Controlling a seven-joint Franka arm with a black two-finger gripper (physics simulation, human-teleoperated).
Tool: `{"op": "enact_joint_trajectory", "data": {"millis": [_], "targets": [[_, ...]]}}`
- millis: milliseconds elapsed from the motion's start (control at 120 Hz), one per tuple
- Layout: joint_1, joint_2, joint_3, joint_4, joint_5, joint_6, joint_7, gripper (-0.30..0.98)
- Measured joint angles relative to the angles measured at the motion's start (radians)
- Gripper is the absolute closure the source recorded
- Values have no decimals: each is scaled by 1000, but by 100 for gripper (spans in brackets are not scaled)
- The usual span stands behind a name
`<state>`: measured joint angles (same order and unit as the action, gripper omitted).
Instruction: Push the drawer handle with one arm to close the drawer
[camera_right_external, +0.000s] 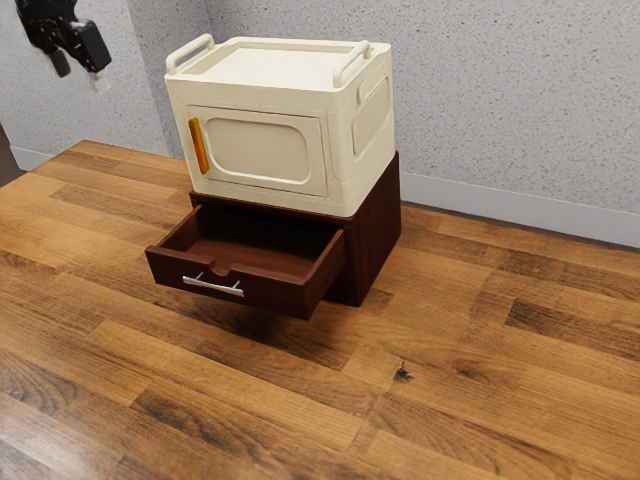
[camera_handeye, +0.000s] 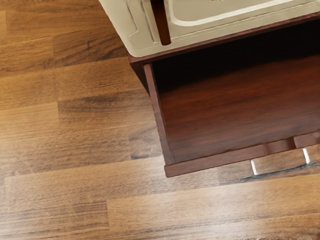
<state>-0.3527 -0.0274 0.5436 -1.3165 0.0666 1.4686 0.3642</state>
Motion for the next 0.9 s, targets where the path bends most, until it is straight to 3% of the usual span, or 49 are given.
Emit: {"op": "enact_joint_trajectory", "data": {"millis": [133, 317, 600, 900], "targets": [[-13, 7, -1, -28, -6, -4, 42, 0], [95, -24, -109, -208, 2, -1, 72, 2], [110, -160, -129, -621, 9, 87, 103, 58], [82, -182, -127, -862, 15, 380, 275, 75]]}}
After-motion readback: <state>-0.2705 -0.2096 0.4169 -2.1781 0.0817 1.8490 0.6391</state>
